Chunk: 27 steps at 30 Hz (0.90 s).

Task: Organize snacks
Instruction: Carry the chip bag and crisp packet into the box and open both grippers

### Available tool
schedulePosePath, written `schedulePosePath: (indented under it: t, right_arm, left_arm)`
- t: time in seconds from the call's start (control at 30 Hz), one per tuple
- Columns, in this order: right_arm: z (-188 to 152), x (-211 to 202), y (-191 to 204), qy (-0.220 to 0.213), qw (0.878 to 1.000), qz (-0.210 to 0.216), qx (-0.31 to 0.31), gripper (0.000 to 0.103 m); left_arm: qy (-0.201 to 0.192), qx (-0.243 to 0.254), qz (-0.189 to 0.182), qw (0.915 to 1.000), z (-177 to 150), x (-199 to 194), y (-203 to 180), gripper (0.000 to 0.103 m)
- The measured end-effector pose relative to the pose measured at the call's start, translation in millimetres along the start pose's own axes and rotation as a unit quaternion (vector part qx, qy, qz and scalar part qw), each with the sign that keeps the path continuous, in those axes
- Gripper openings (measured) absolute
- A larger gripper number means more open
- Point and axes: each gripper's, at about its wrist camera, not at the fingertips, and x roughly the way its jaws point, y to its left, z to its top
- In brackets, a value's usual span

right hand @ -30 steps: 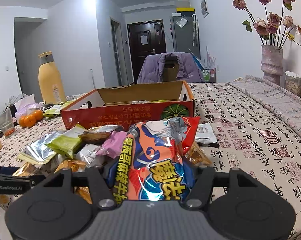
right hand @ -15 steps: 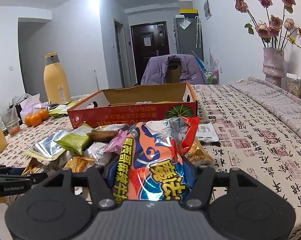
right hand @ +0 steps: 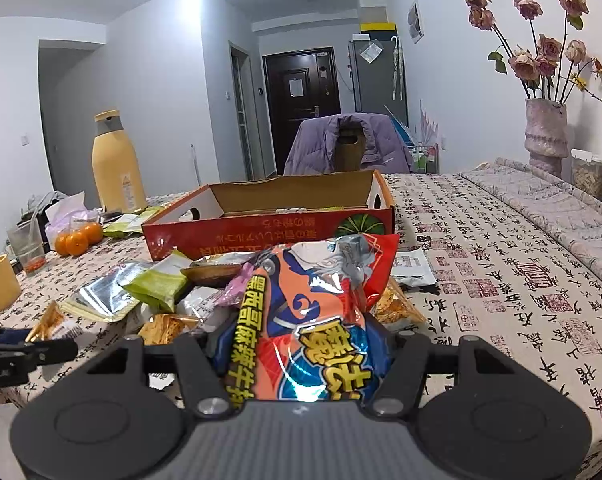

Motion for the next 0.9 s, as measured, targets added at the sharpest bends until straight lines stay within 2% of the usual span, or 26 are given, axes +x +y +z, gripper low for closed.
schedulePosePath:
  t: [0.27, 0.47, 0.67, 0.9]
  right_arm:
    - [4.2, 1.0, 0.2, -0.005, 1.000, -0.002, -0.003, 0.062]
    - [17.7, 8.8, -1.6, -0.016, 1.000, 0.000, -0.003, 0.062]
    - [42.7, 23.2, -2.6, -0.039, 0.999, 0.001, -0.008, 0.062]
    - [85.8, 51.2, -2.7, -0.065, 0.998, 0.005, -0.019, 0.062]
  left_arm:
    - [-0.036, 0.017, -0.024, 0.9989, 19.2, -8.8, -12.8, 0.044]
    - [-0.064, 0.024, -0.025, 0.9973, 41.9, -4.5, -20.9, 0.044]
    - [-0.089, 0.030, -0.015, 0.9954, 77.4, 12.1, -29.5, 0.044]
    - [-0.100, 0.019, -0.005, 0.9948, 125.7, 44.0, -32.5, 0.044]
